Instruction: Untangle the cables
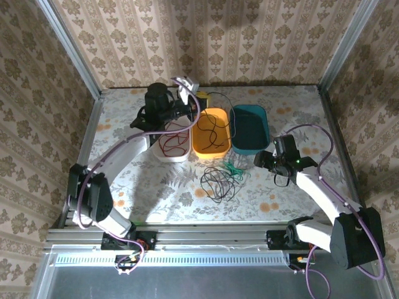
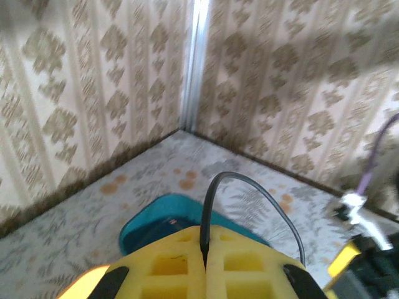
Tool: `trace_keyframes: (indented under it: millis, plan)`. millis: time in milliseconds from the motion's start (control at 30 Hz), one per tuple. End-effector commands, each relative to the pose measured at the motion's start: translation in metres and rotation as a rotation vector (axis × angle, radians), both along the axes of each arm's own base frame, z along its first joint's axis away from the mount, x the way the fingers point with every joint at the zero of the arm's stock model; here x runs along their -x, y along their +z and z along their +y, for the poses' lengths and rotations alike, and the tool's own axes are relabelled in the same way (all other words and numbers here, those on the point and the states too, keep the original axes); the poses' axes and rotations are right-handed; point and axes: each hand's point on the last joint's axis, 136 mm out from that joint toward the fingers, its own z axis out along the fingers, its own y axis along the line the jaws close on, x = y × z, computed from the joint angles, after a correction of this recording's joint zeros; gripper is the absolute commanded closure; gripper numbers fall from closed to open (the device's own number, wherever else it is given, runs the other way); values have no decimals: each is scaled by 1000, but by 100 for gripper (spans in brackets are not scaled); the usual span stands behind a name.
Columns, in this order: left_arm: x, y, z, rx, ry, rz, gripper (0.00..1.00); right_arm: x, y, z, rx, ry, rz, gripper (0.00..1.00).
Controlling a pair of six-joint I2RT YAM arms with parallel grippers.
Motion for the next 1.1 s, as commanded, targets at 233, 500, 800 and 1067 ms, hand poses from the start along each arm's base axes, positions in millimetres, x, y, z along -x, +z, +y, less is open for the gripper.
trace_keyframes:
  millis: [233, 500, 800, 1067]
  plan:
    - [-67, -75, 16, -102, 194, 134, 100, 9, -3, -13, 37, -47, -2, 27]
    - [-77, -128, 8, -132, 192, 267, 100, 4, 1, -13, 43, -40, -13, 26]
    - [-77, -171, -4, -242, 184, 329, 100, 5, 0, -12, 39, -38, -9, 27]
    - [-90, -209, 20, -432, 398, 382, 100, 7, -1, -13, 42, -38, -7, 27]
